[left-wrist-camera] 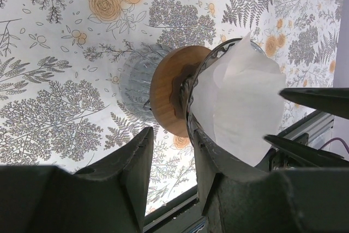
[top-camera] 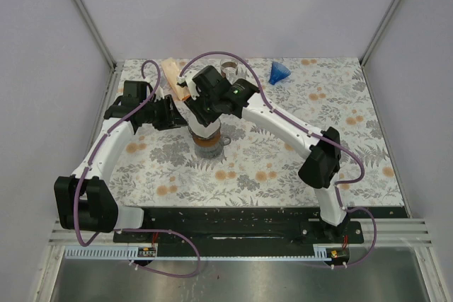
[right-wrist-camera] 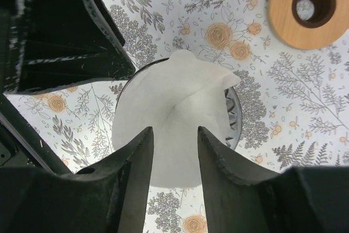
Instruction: Place the coffee filter in the dripper
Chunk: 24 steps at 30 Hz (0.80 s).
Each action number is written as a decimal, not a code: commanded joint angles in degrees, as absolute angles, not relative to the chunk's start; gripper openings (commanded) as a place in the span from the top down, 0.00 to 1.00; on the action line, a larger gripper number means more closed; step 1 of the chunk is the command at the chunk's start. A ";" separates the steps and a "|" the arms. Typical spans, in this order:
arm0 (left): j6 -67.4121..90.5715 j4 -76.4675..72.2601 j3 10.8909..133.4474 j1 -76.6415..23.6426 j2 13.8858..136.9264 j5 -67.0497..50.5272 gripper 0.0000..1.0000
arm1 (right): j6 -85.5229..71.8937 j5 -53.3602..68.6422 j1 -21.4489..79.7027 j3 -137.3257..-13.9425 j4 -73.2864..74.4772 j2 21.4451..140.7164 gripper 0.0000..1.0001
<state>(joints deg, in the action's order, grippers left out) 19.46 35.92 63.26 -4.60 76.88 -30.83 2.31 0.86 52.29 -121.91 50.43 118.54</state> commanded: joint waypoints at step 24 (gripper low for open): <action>17.93 35.33 66.80 -0.79 73.92 -28.21 0.51 | 26.98 40.69 34.37 -76.65 18.21 97.11 0.19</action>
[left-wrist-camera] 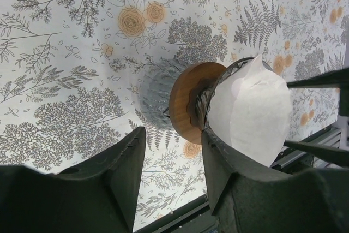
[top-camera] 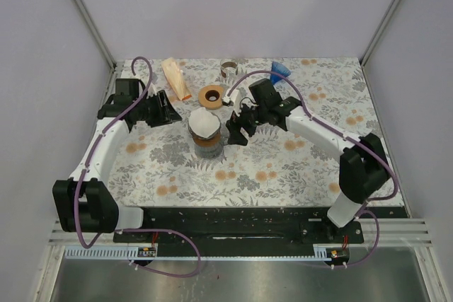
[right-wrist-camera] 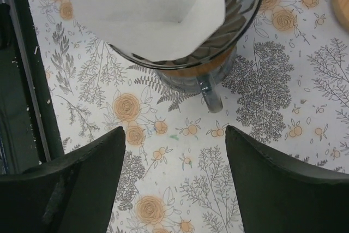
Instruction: Place the coffee filter in the dripper
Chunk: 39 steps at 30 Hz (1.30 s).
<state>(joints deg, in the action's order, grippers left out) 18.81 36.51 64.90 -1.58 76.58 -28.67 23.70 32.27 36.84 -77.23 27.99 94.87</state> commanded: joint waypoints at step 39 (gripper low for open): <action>18.02 34.89 66.45 1.58 73.83 -29.53 0.47 | 26.80 33.76 36.12 -65.92 -3.52 106.00 0.73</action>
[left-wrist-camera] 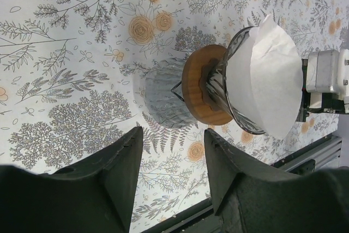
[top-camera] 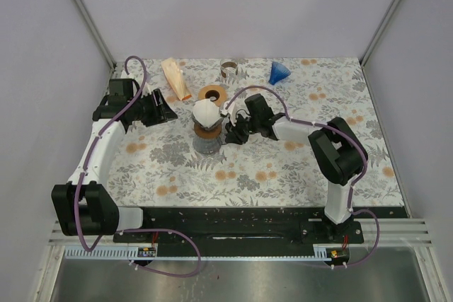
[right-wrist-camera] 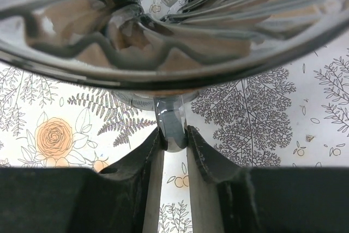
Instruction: Place the coffee filter in the dripper
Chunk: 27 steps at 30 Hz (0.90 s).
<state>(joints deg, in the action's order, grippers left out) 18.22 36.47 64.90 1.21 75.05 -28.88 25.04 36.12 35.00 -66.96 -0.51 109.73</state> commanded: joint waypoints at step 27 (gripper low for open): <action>18.02 34.72 66.53 1.84 74.00 -30.50 0.47 | 29.27 9.76 36.92 -56.43 -9.06 98.88 0.85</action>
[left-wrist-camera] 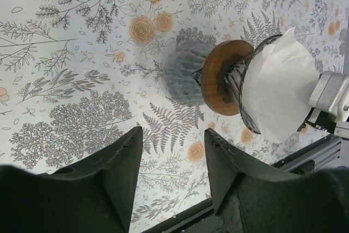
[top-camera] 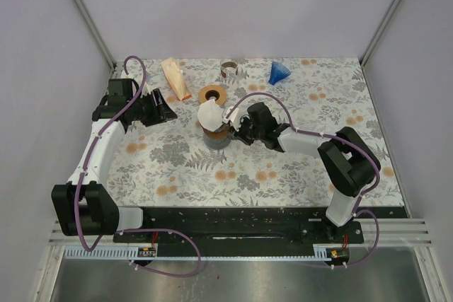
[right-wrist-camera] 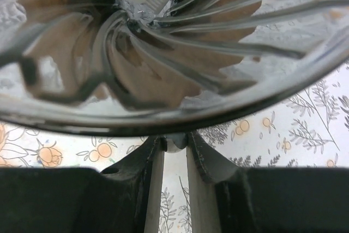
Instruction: Place the coffee filter in the dripper
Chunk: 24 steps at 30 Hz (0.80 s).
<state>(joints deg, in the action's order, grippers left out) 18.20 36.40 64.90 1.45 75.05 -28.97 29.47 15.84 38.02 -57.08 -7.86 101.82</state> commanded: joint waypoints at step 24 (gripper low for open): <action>18.02 35.16 66.88 1.85 73.57 -31.64 0.47 | 20.83 -2.46 27.25 -52.03 -4.40 94.04 0.86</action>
<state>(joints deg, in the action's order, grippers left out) 18.22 36.42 64.90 1.48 75.05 -29.82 22.59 2.70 29.15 -51.77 -5.50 95.46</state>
